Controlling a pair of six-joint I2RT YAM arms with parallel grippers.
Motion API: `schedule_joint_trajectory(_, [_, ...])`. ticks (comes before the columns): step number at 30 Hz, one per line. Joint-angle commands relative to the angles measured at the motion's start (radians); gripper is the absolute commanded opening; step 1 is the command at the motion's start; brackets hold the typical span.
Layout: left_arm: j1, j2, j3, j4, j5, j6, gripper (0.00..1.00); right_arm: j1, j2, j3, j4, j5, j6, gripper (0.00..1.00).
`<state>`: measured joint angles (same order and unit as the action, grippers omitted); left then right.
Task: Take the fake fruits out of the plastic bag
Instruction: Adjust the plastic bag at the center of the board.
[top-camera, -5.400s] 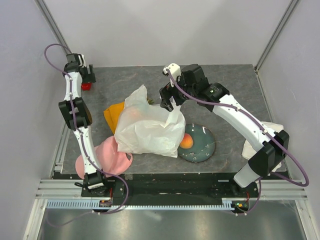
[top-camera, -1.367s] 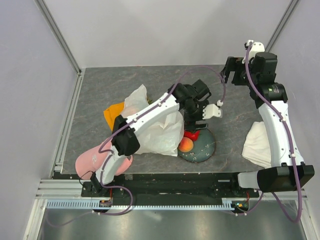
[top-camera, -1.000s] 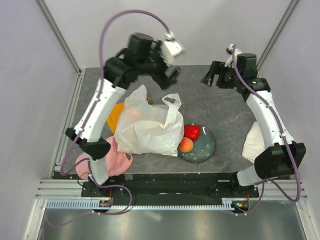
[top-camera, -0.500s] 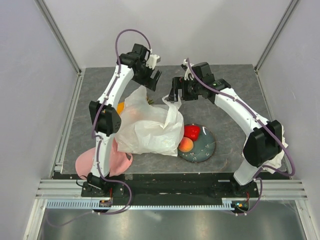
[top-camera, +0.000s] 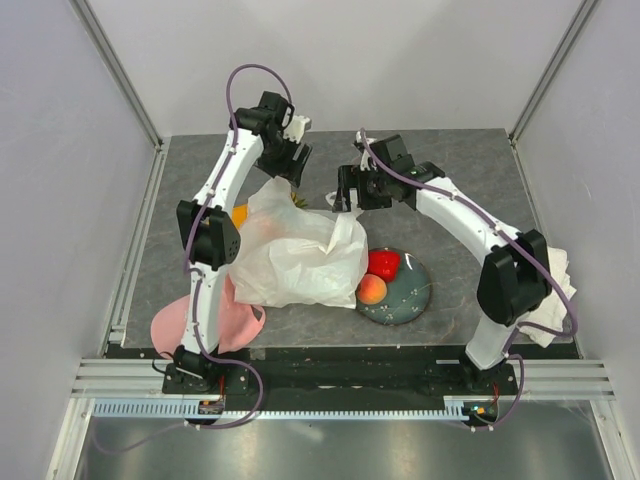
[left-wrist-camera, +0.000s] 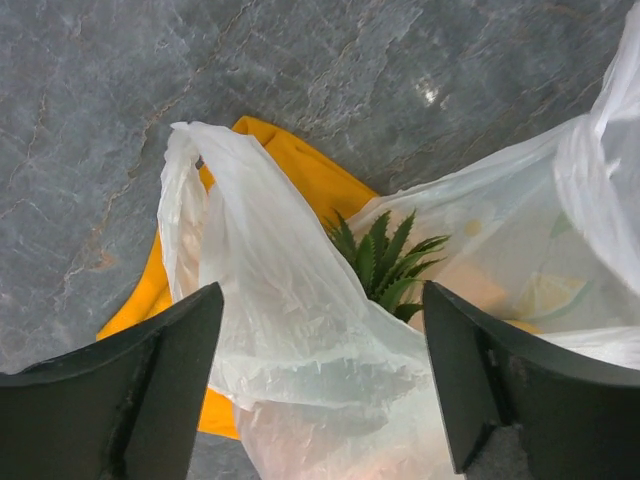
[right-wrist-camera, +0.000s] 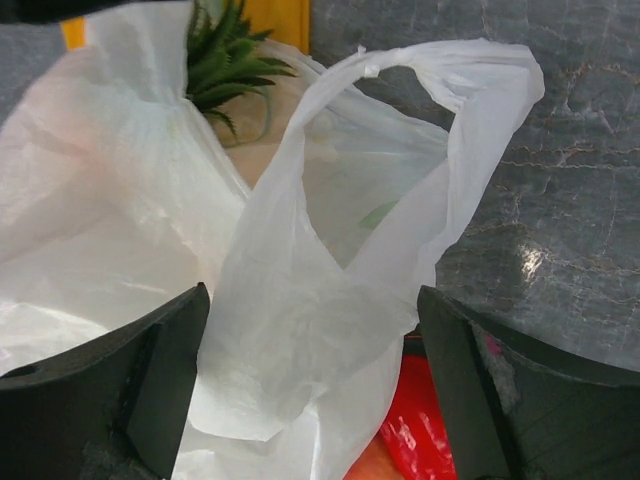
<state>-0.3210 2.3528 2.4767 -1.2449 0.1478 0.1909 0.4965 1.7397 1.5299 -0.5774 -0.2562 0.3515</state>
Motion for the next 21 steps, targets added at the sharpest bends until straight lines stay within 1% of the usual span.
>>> schedule_joint_trajectory(1, [0.017, 0.03, 0.056, -0.022, 0.006, -0.01, 0.74, 0.013, 0.066, 0.038, -0.006, 0.055, -0.02, 0.89])
schedule_joint_trajectory(2, [0.02, 0.03, 0.059, -0.018, 0.016, -0.007, 0.63, 0.014, 0.093, 0.067, -0.006, 0.061, -0.025, 0.86])
schedule_joint_trajectory(3, [0.023, 0.025, 0.062, -0.014, 0.028, -0.001, 0.58, 0.014, 0.107, 0.084, -0.004, 0.066, -0.031, 0.79])
schedule_joint_trajectory(4, [0.031, 0.022, 0.065, -0.01, 0.045, 0.007, 0.54, 0.014, 0.122, 0.102, -0.004, 0.069, -0.035, 0.74])
schedule_joint_trajectory(5, [0.036, 0.02, 0.065, -0.004, 0.045, 0.007, 0.35, 0.014, 0.153, 0.142, -0.006, 0.067, -0.048, 0.7])
schedule_joint_trajectory(6, [0.042, 0.017, 0.065, 0.001, 0.045, 0.008, 0.22, 0.014, 0.168, 0.163, -0.007, 0.067, -0.054, 0.56])
schedule_joint_trajectory(7, [0.055, 0.011, 0.065, 0.016, 0.045, 0.008, 0.1, 0.016, 0.184, 0.186, -0.007, 0.071, -0.063, 0.49])
schedule_joint_trajectory(8, [0.063, 0.008, 0.067, 0.022, 0.045, 0.005, 0.02, 0.014, 0.213, 0.235, -0.006, 0.078, -0.083, 0.36])
schedule_joint_trajectory(10, [0.089, -0.007, 0.076, 0.053, 0.074, -0.002, 0.02, 0.014, 0.244, 0.294, -0.002, 0.097, -0.103, 0.21])
schedule_joint_trajectory(11, [0.098, -0.03, 0.077, 0.074, 0.087, -0.01, 0.01, 0.014, 0.271, 0.359, 0.005, 0.122, -0.111, 0.04])
schedule_joint_trajectory(12, [0.108, -0.047, 0.077, 0.094, 0.098, -0.016, 0.02, 0.013, 0.287, 0.396, 0.011, 0.133, -0.127, 0.0])
schedule_joint_trajectory(13, [0.126, -0.062, 0.077, 0.152, 0.125, -0.022, 0.02, 0.013, 0.303, 0.439, 0.016, 0.143, -0.137, 0.0])
schedule_joint_trajectory(14, [0.134, -0.099, 0.077, 0.185, 0.137, -0.024, 0.02, 0.013, 0.338, 0.532, 0.027, 0.155, -0.147, 0.0])
schedule_joint_trajectory(16, [0.152, -0.134, 0.076, 0.252, 0.165, -0.04, 0.02, 0.013, 0.372, 0.632, 0.036, 0.173, -0.184, 0.0])
schedule_joint_trajectory(17, [0.158, -0.168, 0.077, 0.315, 0.179, -0.047, 0.02, 0.013, 0.401, 0.726, 0.054, 0.189, -0.196, 0.0])
schedule_joint_trajectory(19, [0.163, -0.202, 0.076, 0.381, 0.202, -0.063, 0.02, 0.013, 0.423, 0.801, 0.074, 0.202, -0.236, 0.0])
schedule_joint_trajectory(20, [0.163, -0.216, 0.077, 0.444, 0.211, -0.07, 0.02, 0.013, 0.437, 0.856, 0.097, 0.21, -0.25, 0.0])
schedule_joint_trajectory(21, [0.163, -0.249, 0.076, 0.472, 0.223, -0.073, 0.02, 0.013, 0.442, 0.877, 0.108, 0.225, -0.259, 0.0])
